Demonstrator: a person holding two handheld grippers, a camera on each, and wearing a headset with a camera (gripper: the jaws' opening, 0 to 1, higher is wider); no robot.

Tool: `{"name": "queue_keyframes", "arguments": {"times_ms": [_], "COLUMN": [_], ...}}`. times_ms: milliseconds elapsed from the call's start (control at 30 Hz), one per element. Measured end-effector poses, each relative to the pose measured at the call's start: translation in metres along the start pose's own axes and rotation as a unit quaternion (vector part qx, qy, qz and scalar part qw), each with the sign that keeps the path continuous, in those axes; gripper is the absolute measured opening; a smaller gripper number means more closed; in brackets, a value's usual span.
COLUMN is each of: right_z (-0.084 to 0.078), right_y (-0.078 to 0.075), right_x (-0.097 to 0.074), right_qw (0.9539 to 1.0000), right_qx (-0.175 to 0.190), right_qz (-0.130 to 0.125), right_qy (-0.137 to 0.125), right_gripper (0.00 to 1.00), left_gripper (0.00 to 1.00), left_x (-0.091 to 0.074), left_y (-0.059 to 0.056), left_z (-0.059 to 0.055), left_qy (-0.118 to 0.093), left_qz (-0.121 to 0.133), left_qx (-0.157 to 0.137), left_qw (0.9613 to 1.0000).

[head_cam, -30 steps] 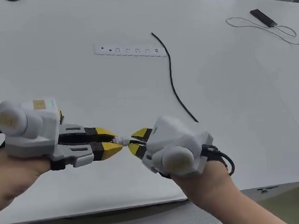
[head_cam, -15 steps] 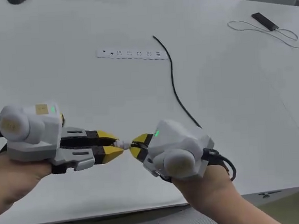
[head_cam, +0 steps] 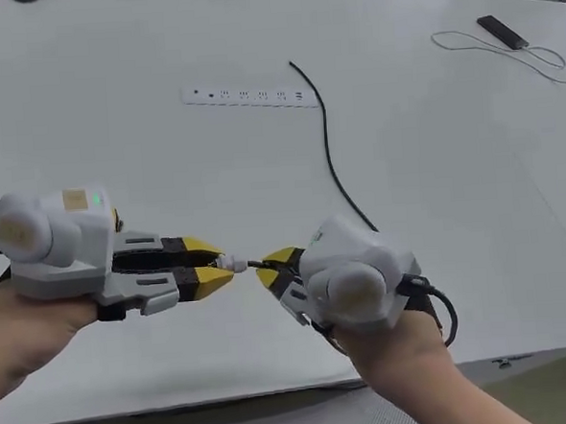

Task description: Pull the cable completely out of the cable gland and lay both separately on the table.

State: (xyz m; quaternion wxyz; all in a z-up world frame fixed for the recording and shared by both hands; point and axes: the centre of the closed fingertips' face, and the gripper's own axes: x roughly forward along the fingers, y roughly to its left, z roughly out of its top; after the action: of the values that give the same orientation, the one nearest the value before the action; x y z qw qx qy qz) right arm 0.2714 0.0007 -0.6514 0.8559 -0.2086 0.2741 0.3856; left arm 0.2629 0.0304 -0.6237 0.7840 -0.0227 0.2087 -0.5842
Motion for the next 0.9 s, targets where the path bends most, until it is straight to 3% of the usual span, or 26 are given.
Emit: {"name": "queue_keyframes", "arguments": {"times_ms": [433, 633, 733, 900], "right_z": [-0.031, -0.051, -0.061, -0.075], "right_y": [-0.021, -0.031, -0.036, -0.040], "right_x": [-0.001, 0.001, 0.002, 0.005], "right_qw": [0.9969, 0.9910, 0.9859, 0.9821], "right_qx": [0.070, 0.122, 0.156, 0.172], "right_qz": [-0.032, -0.044, -0.049, -0.057], "right_qy": [0.020, 0.030, 0.037, 0.052], "right_gripper": [0.00, 0.00, 0.00, 0.00], "left_gripper": [0.15, 0.15, 0.15, 0.15], "left_x": [-0.002, -0.002, -0.001, -0.001], "left_y": [0.001, 0.000, 0.001, 0.000], "left_z": [0.001, 0.001, 0.000, -0.001], "left_qy": [-0.005, -0.006, -0.005, -0.003], "left_qz": [0.002, 0.003, 0.002, 0.002], "left_qx": [-0.003, -0.004, -0.004, -0.004], "left_qw": [1.0000, 1.0000, 1.0000, 1.0000]}}
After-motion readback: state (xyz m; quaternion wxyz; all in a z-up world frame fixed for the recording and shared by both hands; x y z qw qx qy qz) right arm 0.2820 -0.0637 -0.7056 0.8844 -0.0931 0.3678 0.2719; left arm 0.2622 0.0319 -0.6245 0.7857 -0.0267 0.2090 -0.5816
